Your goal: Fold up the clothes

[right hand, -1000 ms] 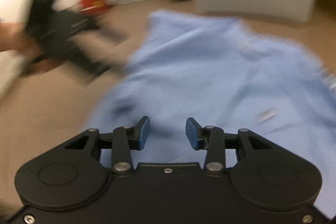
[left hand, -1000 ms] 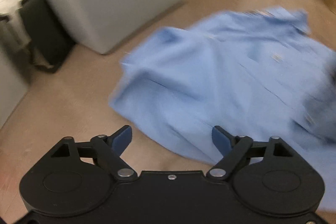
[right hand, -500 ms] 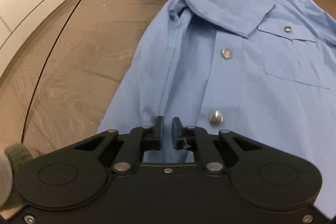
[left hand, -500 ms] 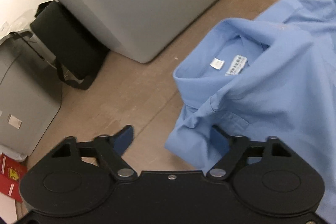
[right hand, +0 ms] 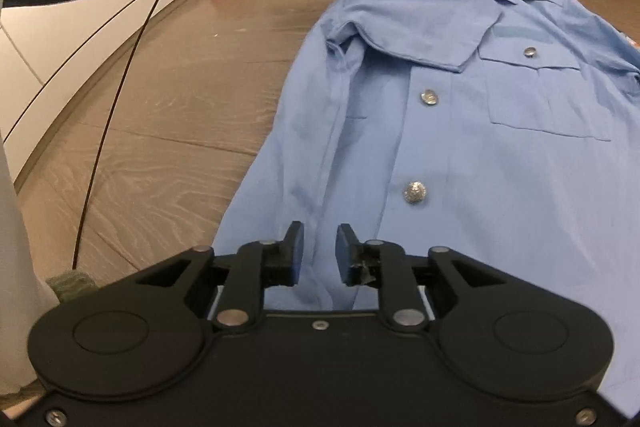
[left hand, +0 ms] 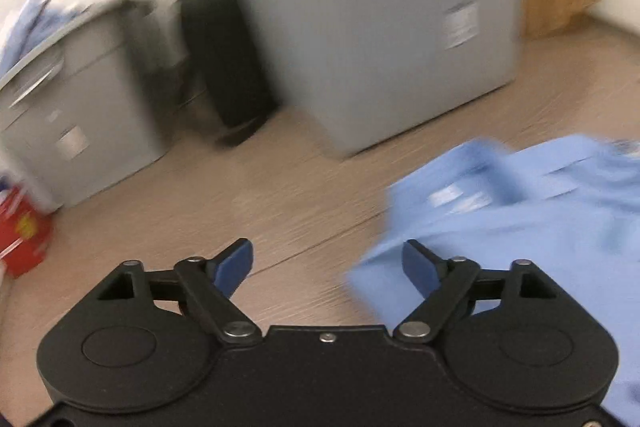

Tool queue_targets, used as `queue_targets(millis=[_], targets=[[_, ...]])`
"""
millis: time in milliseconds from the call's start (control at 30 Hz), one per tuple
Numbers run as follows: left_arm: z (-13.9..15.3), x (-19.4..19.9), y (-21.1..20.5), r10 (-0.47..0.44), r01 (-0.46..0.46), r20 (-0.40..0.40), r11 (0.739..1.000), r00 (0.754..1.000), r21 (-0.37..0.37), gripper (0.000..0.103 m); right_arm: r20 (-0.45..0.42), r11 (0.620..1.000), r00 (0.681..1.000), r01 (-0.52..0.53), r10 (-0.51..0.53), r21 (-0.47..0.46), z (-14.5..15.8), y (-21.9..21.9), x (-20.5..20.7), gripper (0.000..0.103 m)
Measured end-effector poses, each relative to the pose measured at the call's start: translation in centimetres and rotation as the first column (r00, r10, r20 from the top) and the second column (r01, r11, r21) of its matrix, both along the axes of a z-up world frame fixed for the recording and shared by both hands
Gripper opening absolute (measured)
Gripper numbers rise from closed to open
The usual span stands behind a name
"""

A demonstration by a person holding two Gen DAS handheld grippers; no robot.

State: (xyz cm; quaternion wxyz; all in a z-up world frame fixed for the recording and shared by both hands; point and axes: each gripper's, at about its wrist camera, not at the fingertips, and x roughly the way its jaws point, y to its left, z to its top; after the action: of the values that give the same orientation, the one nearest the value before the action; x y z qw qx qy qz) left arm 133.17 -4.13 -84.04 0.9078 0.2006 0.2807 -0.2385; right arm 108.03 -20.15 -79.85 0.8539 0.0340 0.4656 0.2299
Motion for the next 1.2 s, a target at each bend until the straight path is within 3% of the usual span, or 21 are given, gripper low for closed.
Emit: queue_targets(millis=[33,67,133,200,267,333,400,567,600,633,667,700,800,867,933,1200], targets=[[-0.3,0.1,-0.8,-0.027,0.027,0.004,0.999,1.0,0.02,0.09,-0.006,1.0,1.0,-0.016,0.016,-0.013,-0.3,0.3,-0.2,0.023],[-1.8,1.0,-3.2,-0.065,0.067,-0.026,0.994,0.998,0.087,0.09,-0.01,0.999,1.0,-0.029,0.029,-0.023,-0.6,0.5,-0.3,0.023],[-3.4,2.1,-4.8,-0.058,0.064,-0.049,0.988,0.997,0.139,0.09,-0.011,0.999,0.999,-0.036,0.036,-0.024,-0.7,0.7,-0.6,0.023],[-4.9,4.1,-6.0,0.01,0.006,-0.098,0.987,0.995,0.163,0.09,-0.02,0.999,0.999,-0.031,0.03,-0.024,-0.6,0.7,-0.6,0.023],[-4.8,5.1,-5.6,0.096,-0.078,-0.158,0.99,0.983,0.115,0.091,-0.024,0.999,0.999,-0.024,0.023,-0.023,-0.5,0.4,-0.6,0.023],[-4.5,6.1,-4.0,0.24,-0.229,-0.267,0.971,0.933,0.072,0.091,-0.023,1.0,1.0,-0.01,0.01,-0.027,-0.3,0.2,-0.7,0.024],[-4.2,6.1,-3.3,0.324,-0.307,-0.289,0.946,0.901,0.103,0.091,-0.022,1.0,1.0,0.005,-0.006,-0.026,-0.2,-0.1,-0.7,0.024],[-4.1,6.3,-3.8,0.343,-0.327,-0.352,0.939,0.871,0.105,0.092,-0.02,1.0,1.0,0.017,-0.017,-0.024,0.0,-0.4,-0.4,0.024],[-4.0,6.4,-4.0,0.341,-0.325,-0.339,0.94,0.877,0.102,0.081,-0.02,1.0,1.0,0.016,-0.016,-0.024,-0.1,-0.3,-0.4,0.024],[-4.1,6.5,-4.4,0.344,-0.324,-0.309,0.939,0.887,0.113,0.042,-0.02,1.0,1.0,0.013,-0.014,-0.024,-0.1,-0.2,-0.4,0.024],[-4.3,6.7,-4.9,0.347,-0.324,-0.278,0.938,0.896,0.126,0.025,-0.019,1.0,1.0,0.006,-0.007,-0.028,-0.1,-0.1,-0.4,0.024],[-4.4,6.9,-4.8,0.36,-0.341,-0.284,0.933,0.889,0.116,0.012,-0.017,0.999,1.0,-0.002,0.002,-0.032,-0.1,-0.1,-0.5,0.024],[-4.3,7.3,-3.6,0.411,-0.409,-0.288,0.91,0.865,0.07,0.009,-0.02,0.999,1.0,-0.02,0.02,-0.041,-0.3,0.1,-0.8,0.022],[-3.9,7.1,-2.7,0.428,-0.436,-0.269,0.899,0.863,0.031,0.007,-0.03,0.999,0.999,-0.023,0.021,-0.041,-0.4,0.1,-1.1,0.014],[-3.8,7.1,-2.4,0.444,-0.459,-0.267,0.888,0.855,0.007,0.006,-0.031,1.0,0.999,-0.01,0.01,-0.012,-0.2,-0.1,-1.3,0.013],[-2.0,5.5,-4.0,0.322,-0.354,-0.207,0.924,0.924,-0.143,0.006,-0.073,0.988,0.997,0.03,-0.019,0.151,0.6,-1.0,-1.6,0.006]])
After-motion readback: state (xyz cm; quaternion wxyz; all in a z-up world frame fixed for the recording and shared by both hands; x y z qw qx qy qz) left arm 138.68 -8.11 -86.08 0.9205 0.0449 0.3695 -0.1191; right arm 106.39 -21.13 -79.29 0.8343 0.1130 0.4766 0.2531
